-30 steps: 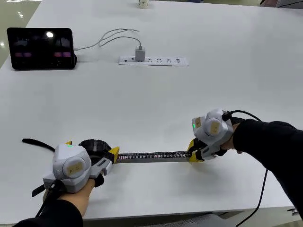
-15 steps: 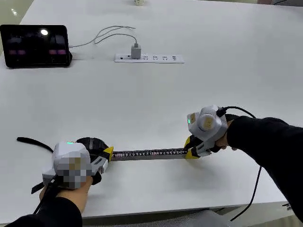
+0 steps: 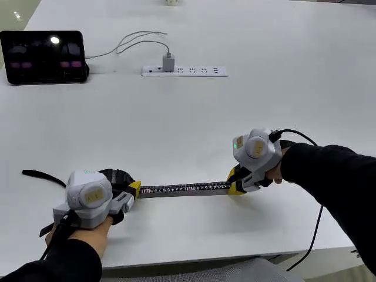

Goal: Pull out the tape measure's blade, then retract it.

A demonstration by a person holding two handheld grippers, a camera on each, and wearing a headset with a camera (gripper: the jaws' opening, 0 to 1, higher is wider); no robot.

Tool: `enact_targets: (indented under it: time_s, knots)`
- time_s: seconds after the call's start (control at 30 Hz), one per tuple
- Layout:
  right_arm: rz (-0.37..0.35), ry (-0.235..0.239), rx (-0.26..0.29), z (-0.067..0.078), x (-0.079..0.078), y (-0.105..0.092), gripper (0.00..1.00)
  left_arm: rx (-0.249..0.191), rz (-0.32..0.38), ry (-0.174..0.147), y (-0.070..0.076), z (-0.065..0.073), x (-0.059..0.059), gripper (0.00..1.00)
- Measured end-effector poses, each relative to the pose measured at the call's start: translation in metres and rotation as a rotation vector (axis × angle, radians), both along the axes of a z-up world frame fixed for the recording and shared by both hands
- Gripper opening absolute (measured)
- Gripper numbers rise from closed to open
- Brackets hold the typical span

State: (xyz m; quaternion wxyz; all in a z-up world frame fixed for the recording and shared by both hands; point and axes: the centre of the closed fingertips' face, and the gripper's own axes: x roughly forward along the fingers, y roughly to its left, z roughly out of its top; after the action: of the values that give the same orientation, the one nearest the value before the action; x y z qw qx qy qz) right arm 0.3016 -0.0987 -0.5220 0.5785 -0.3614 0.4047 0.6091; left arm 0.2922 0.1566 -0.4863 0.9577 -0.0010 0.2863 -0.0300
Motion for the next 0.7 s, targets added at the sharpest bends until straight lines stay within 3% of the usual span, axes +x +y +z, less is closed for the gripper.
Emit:
enact_targets:
  time_s: [0.47,0.7]
  knots:
    - [-0.002,-0.02,-0.01,-0.0009,-0.0018,0.003,0.1,-0.009,-0.003,0.009,-0.0002,-0.0009,-0.0005,0.61]
    - [-0.036,-0.009,-0.014,-0.0017,-0.0015,0.0052,0.1,-0.013,-0.006,0.002,-0.0001,-0.0008,-0.0006,0.61]
